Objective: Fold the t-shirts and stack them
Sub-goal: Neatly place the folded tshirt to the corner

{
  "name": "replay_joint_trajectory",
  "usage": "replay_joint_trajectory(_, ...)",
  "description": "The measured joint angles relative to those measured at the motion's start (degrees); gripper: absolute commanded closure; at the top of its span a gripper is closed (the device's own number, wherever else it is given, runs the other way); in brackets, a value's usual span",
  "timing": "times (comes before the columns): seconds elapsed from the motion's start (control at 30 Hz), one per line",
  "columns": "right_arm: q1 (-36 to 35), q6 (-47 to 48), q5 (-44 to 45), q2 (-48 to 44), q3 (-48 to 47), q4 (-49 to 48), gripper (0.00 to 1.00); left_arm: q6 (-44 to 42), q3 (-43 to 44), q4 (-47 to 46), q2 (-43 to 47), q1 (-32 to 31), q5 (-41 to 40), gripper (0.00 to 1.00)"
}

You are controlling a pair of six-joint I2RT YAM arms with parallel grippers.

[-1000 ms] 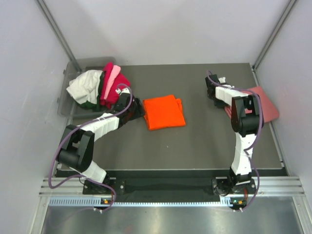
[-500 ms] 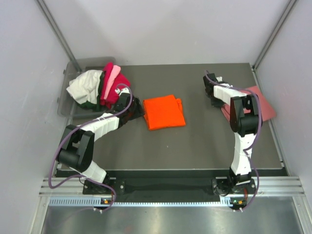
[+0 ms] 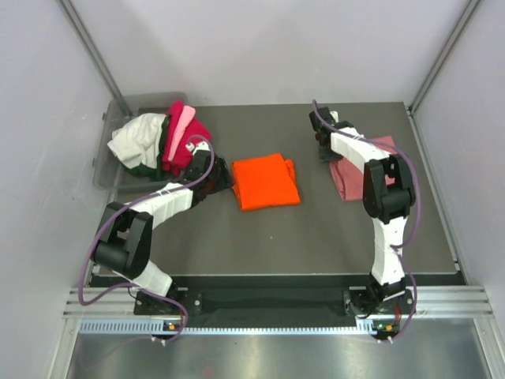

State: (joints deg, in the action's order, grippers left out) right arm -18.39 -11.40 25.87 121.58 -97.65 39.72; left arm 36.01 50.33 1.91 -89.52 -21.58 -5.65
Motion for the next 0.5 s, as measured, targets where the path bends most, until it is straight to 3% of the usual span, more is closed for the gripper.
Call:
replay_joint_trajectory(0.23,-0.35,-0.26,-6.32,-0.57,0.7,-1.36,0.55,-0.04,0.66,0.0,-0.37,0.0,0.0,0.32)
replay_joint_trajectory(0.37,-0.31,-0.81,-15.15,-6.34,8.15,-6.12,0.32,-0.35,0.7,-0.02,-0.74,0.0,0.24,0.29)
replay_joint_trajectory(0.5,-0.07,-2.23,-28.59,-14.43,16.15,-12.46,0.26,-0.96,1.2,-0.42,-1.27,0.0,0.59,0.28)
